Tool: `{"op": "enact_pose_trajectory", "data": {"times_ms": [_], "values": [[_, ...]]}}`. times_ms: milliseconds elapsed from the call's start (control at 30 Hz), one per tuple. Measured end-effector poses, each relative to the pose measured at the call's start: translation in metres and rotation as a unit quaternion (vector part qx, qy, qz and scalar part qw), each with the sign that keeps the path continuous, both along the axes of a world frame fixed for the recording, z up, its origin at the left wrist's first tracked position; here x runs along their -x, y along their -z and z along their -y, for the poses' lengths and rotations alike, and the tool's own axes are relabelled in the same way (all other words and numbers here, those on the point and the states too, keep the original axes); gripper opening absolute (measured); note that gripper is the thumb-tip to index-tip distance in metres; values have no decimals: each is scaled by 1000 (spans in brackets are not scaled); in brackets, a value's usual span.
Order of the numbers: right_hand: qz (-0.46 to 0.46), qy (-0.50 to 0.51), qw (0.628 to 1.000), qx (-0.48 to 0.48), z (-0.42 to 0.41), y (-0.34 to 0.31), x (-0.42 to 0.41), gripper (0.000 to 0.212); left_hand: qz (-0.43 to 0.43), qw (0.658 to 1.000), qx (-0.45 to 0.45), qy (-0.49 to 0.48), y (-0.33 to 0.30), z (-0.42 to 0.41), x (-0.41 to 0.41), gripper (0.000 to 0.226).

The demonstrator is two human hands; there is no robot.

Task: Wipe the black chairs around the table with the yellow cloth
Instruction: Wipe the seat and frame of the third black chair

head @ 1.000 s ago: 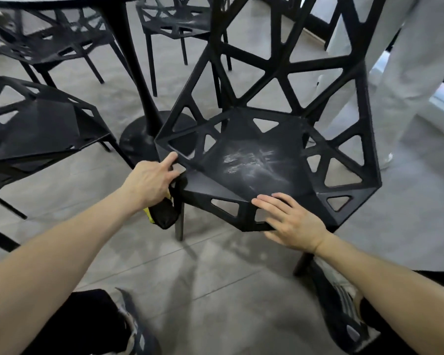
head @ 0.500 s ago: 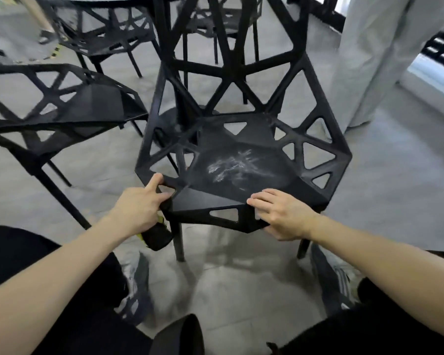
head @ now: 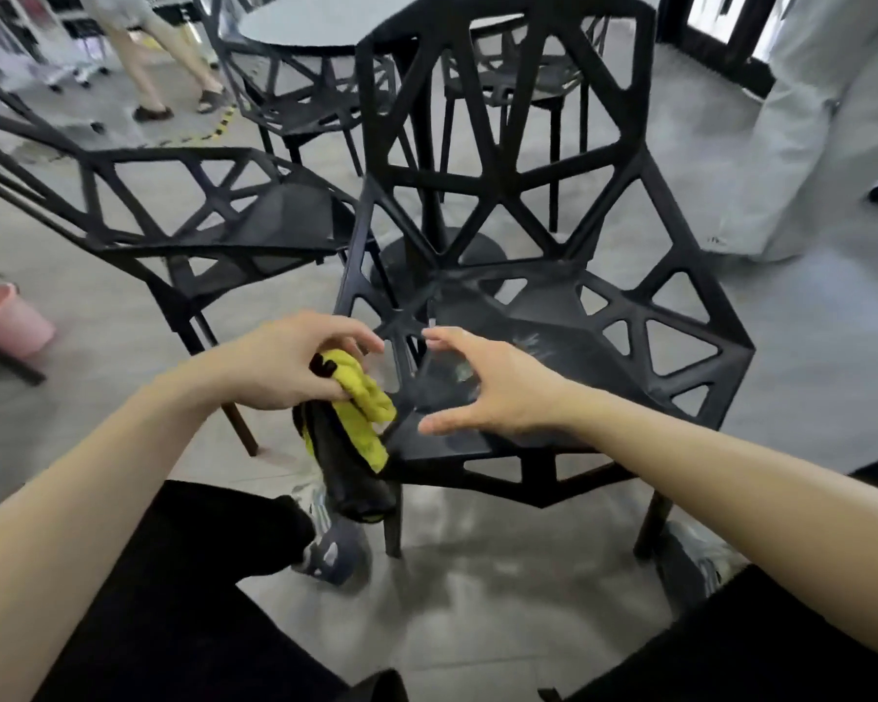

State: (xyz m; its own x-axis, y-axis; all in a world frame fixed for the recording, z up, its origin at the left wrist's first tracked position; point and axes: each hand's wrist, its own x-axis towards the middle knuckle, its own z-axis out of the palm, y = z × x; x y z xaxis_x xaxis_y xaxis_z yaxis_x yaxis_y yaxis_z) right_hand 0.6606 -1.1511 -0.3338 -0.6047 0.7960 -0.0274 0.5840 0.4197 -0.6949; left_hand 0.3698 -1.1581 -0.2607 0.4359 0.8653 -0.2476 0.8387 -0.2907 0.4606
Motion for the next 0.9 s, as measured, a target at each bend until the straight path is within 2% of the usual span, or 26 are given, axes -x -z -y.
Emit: {"op": "enact_pose_trajectory", "data": {"times_ms": [67,133,167,233,267,333,400,433,500,567,667,700,767,833,900], "values": [[-7,-16,998,53,-7,-4,13,132,95,995,20,16,-17,-4,-7,58],[-15,-13,996,87,-14,-9,21,128,147,988,23,35,-28,-12,-13,59],[-21,-12,996,85,-19,-12,21,109,162,986,21,41,-31,-17,-16,60],[-29,-10,998,58,-31,-23,13,48,174,984,15,26,-33,-30,-14,64],[-29,-2,999,44,-40,-28,5,28,165,986,10,11,-31,-37,-12,67],[-31,19,999,39,-53,-42,-14,17,108,994,-17,-10,-23,-51,-11,67],[-1,32,999,28,-64,-56,-32,22,64,995,-75,-15,-14,-65,-23,57],[17,38,999,12,-70,-61,-40,21,62,992,-112,-17,-13,-73,-34,50],[11,72,997,-27,-81,-70,-57,5,88,979,-181,-21,-17,-85,-62,38],[-22,142,988,-64,-86,-78,-77,27,121,964,-235,-16,-22,-95,-91,33],[10,191,975,-110,-76,-80,-103,34,134,959,-247,32,-12,-101,-126,33],[41,189,974,-116,-71,-73,-111,34,119,964,-232,59,-3,-99,-135,35],[171,164,968,-77,-61,-53,-126,35,72,974,-183,109,22,-91,-146,41],[332,105,937,14,-47,-26,-134,52,29,980,-150,129,53,-81,-142,36],[383,77,918,74,-39,1,-136,60,-12,982,-150,114,81,-73,-126,25]]}}
